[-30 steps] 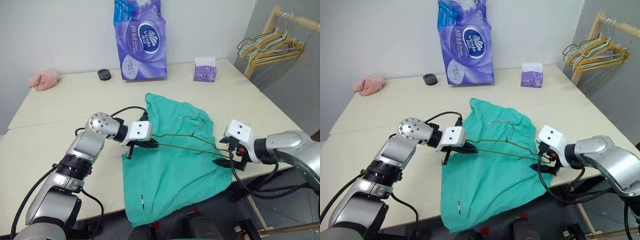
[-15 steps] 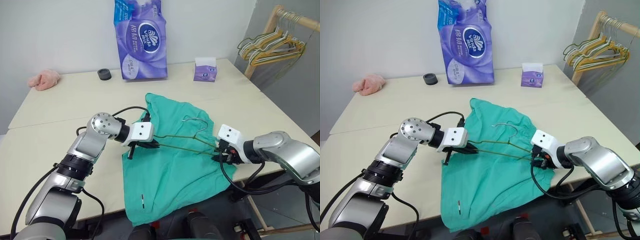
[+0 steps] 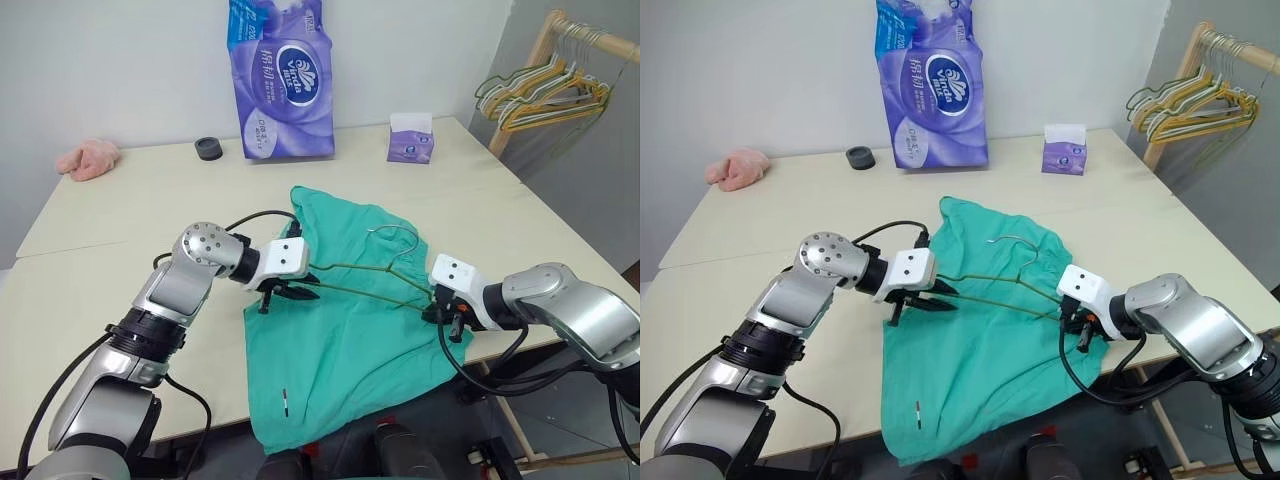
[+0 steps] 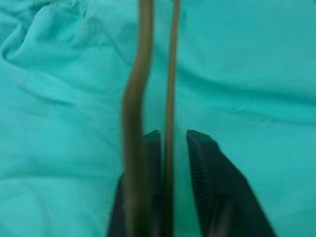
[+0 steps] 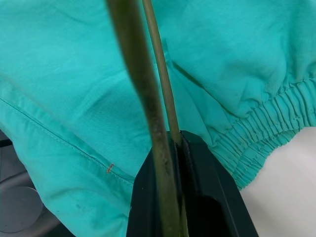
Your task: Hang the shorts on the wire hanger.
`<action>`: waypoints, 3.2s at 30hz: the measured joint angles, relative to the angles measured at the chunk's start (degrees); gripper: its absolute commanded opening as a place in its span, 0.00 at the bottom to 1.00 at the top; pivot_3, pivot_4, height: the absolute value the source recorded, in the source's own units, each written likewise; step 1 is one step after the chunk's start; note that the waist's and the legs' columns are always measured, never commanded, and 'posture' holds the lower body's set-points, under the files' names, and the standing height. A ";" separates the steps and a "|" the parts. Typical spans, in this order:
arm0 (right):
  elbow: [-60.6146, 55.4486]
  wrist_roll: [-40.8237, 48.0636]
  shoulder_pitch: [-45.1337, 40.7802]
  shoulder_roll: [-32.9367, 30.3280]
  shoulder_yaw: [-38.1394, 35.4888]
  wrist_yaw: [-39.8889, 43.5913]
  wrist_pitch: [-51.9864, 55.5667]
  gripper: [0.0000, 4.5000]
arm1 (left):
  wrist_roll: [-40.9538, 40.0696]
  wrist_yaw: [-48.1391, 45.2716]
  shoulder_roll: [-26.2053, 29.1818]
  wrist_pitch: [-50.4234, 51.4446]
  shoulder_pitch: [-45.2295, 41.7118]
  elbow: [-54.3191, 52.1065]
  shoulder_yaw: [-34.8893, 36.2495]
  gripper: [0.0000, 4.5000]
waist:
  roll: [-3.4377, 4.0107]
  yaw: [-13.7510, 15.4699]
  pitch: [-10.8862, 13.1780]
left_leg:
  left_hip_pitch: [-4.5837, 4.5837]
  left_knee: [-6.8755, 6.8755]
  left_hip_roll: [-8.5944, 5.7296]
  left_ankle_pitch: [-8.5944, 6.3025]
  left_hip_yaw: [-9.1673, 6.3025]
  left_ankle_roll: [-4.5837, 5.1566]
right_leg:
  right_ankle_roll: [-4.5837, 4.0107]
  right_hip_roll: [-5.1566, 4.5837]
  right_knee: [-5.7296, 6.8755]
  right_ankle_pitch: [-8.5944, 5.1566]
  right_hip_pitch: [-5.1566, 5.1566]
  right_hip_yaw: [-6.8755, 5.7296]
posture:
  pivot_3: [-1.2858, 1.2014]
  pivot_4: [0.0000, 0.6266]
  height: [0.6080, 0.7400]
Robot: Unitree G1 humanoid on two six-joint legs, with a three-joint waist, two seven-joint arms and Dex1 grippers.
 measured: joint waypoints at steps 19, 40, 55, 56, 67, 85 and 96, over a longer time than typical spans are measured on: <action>-3.87 4.64 17.21 -3.94 -22.85 -2.39 7.59 0.00 | -10.69 8.51 -1.34 7.77 -5.14 14.21 13.02 0.68 | -0.02 0.39 -0.03 | -0.09 0.11 -0.02 0.00 -0.07 0.00 | 0.00 -0.01 0.03 0.01 -0.02 -0.06 | 0.43 0.09 1.00; -3.55 9.72 39.44 -2.04 -41.13 -3.43 14.75 0.00 | -14.98 2.25 -2.16 14.48 2.55 0.96 6.78 0.68 | 0.04 -0.22 -0.07 | 0.02 0.10 -0.01 -0.03 0.12 0.03 | 0.35 0.09 -0.03 -0.18 0.10 0.13 | 0.42 0.11 1.00; -7.27 10.71 32.76 -4.84 -33.55 -4.04 11.98 0.00 | -12.78 5.83 -1.32 9.44 2.45 5.49 8.10 0.68 | 0.04 0.03 -0.07 | -0.02 0.11 -0.01 -0.03 0.06 0.04 | 0.35 0.06 -0.05 -0.17 0.08 0.09 | 0.43 0.10 1.00; -8.18 10.66 32.76 -4.99 -32.60 -4.39 11.51 0.00 | -12.65 6.06 -1.32 8.94 2.28 5.90 8.12 0.68 | 0.03 0.03 -0.07 | -0.02 0.11 -0.01 -0.03 0.06 0.03 | 0.35 0.06 -0.05 -0.17 0.08 0.08 | 0.43 0.10 1.00; -7.37 6.92 33.08 -6.57 -27.14 -6.91 6.04 0.00 | -11.58 6.71 -1.65 6.50 1.00 7.76 8.12 0.68 | 0.03 0.02 -0.07 | -0.03 0.11 -0.02 -0.03 0.06 0.04 | 0.35 0.05 -0.06 -0.16 0.08 0.09 | 0.43 0.10 1.00; 12.42 7.45 12.67 -5.18 -13.81 3.60 5.78 0.00 | -11.49 7.45 -3.43 6.47 -0.62 8.51 8.17 0.68 | 0.04 -0.01 -0.07 | -0.04 0.12 -0.02 -0.03 0.04 0.04 | 0.07 0.02 -0.03 0.01 0.05 0.05 | 0.44 0.10 1.00; 19.38 5.75 6.42 -3.18 -8.41 7.08 5.41 0.00 | -11.52 9.24 -3.23 6.55 -0.40 7.44 9.07 0.68 | -0.06 0.04 -0.14 | -0.01 0.13 -0.02 -0.03 -0.01 0.03 | 0.07 0.00 0.00 0.03 0.06 0.03 | 0.45 0.09 1.00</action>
